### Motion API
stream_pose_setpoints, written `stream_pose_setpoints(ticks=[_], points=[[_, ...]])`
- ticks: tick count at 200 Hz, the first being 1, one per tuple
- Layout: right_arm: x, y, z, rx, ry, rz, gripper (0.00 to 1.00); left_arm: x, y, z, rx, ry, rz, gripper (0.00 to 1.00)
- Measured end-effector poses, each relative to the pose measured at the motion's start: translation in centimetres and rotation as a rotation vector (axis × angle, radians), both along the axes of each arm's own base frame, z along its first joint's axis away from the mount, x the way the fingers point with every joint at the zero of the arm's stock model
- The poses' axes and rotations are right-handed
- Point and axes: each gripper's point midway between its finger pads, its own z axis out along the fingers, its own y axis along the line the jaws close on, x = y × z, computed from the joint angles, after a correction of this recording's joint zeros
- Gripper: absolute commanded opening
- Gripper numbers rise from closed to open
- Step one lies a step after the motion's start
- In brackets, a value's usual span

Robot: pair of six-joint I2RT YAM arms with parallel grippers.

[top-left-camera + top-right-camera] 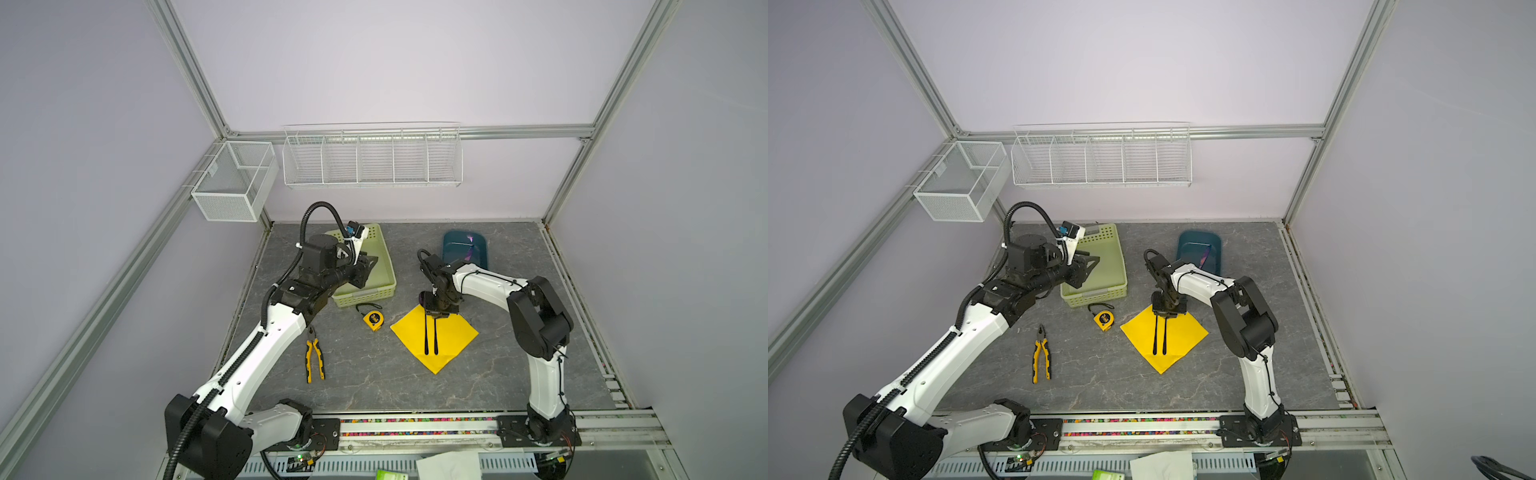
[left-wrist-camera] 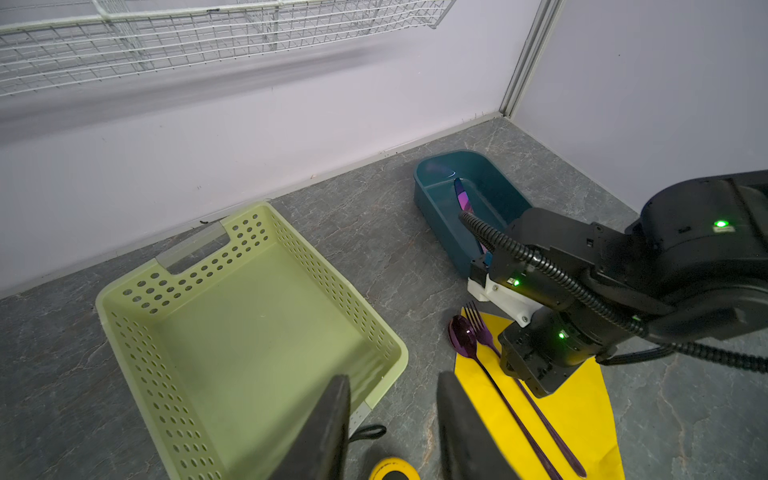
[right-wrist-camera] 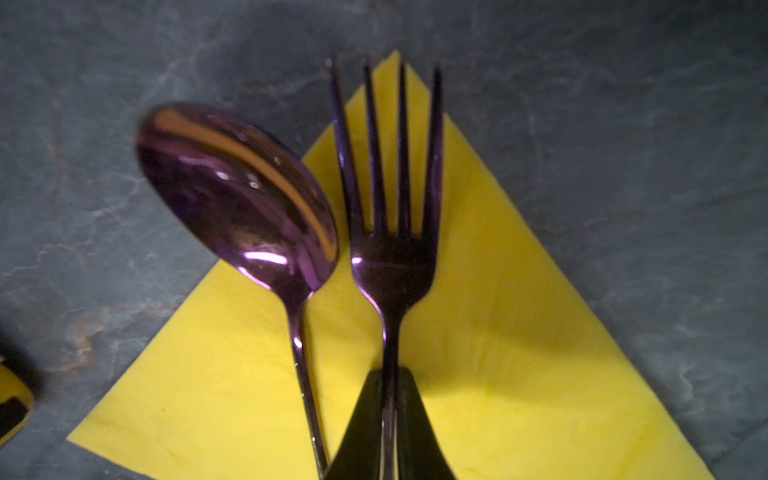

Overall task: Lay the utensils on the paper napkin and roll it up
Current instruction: 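Lower the fork onto the napkin next to the spoon with the right gripper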

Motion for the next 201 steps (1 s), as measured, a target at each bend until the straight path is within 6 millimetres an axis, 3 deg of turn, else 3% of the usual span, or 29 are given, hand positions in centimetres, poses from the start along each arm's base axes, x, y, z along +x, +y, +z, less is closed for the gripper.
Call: stream_pose_setpoints(ticks=[48,201], points=[[0.06,0.08,0.02,0.004,-0.002,0.000,0.17,0.00,0.00,0.00,0.000,0.000,0.000,0.36],[0.07,-0.04,0.07,-0.003,-0.003,0.000,0.10,-0.06,0.04,0.14,-0.001,-0.004,0.000,0.36]])
